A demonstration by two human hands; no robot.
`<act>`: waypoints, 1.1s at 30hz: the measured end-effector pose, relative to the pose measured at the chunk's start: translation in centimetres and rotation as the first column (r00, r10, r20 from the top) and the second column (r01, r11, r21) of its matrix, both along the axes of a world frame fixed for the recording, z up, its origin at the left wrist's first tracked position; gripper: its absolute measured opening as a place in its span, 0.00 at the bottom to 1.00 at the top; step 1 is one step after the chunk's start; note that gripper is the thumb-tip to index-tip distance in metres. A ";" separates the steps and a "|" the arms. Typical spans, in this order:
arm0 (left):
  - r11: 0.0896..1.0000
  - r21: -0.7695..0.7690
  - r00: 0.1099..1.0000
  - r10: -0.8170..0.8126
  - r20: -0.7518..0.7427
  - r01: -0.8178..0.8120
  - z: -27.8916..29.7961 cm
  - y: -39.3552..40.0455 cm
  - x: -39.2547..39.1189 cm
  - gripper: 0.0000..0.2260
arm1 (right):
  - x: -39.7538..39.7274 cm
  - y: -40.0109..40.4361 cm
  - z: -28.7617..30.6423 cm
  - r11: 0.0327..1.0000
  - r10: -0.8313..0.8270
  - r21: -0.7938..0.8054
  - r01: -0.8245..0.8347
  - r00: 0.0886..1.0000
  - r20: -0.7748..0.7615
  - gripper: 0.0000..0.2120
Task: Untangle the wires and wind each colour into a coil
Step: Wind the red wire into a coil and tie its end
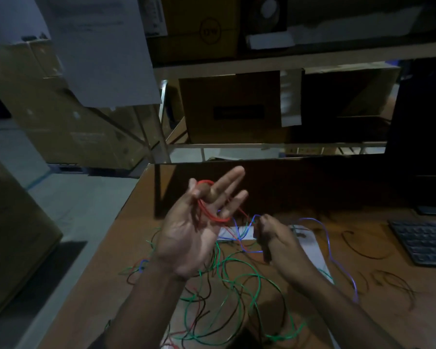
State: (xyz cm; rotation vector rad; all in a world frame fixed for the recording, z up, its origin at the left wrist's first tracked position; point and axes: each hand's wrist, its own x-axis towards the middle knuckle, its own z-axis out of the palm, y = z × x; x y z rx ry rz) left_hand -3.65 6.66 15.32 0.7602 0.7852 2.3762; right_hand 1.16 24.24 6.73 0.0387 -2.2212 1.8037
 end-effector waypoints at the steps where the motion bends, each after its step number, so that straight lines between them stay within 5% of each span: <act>1: 0.999 -0.026 0.998 0.036 -0.047 -0.037 0.1 -0.3 -0.3 0.16 | 0.4 0.0 -0.5 0.997 -0.023 0.074 0.024 1.000 -0.011 0.20; 5: 0.962 -0.161 0.962 0.186 -0.200 -0.219 -0.1 -0.5 -0.8 0.19 | 1.9 -0.1 -1.9 0.878 0.003 0.478 0.021 0.999 -0.049 0.19; 8: 0.853 -0.321 0.884 0.289 -0.368 -0.412 -1.5 0.3 -1.7 0.16 | 2.9 -0.7 -1.4 0.743 0.058 0.666 -0.058 0.998 0.022 0.20; 12: 0.640 -0.522 0.784 0.217 -0.581 -0.564 -3.9 0.9 -2.0 0.16 | 3.0 -0.9 1.6 0.818 0.041 0.571 0.069 0.983 -0.177 0.10; 18: 0.564 -0.598 0.781 0.143 -0.608 -0.569 -4.5 1.2 -0.4 0.17 | 1.7 -0.6 5.4 0.899 -0.048 0.400 0.176 0.950 -0.309 0.05; 22: 0.729 -0.576 0.914 0.170 -0.369 -0.368 -3.1 1.4 0.6 0.17 | 0.0 -0.3 5.8 0.951 -0.106 0.242 0.191 0.939 -0.327 0.09; 26: 0.937 -0.347 0.998 0.032 -0.049 -0.047 -2.4 0.4 0.6 0.16 | -1.7 -0.4 4.7 0.988 -0.103 0.087 0.129 0.961 -0.258 0.22; 29: 0.989 -0.115 0.989 -0.080 0.121 0.094 -1.8 -0.5 0.2 0.17 | -2.0 -1.3 2.8 0.998 -0.003 0.054 0.011 0.987 -0.158 0.29; 33: 0.984 0.076 0.972 -0.170 0.165 0.159 -0.7 -1.1 -0.1 0.20 | -1.7 -2.5 0.2 0.998 0.036 -0.049 -0.035 0.999 0.027 0.30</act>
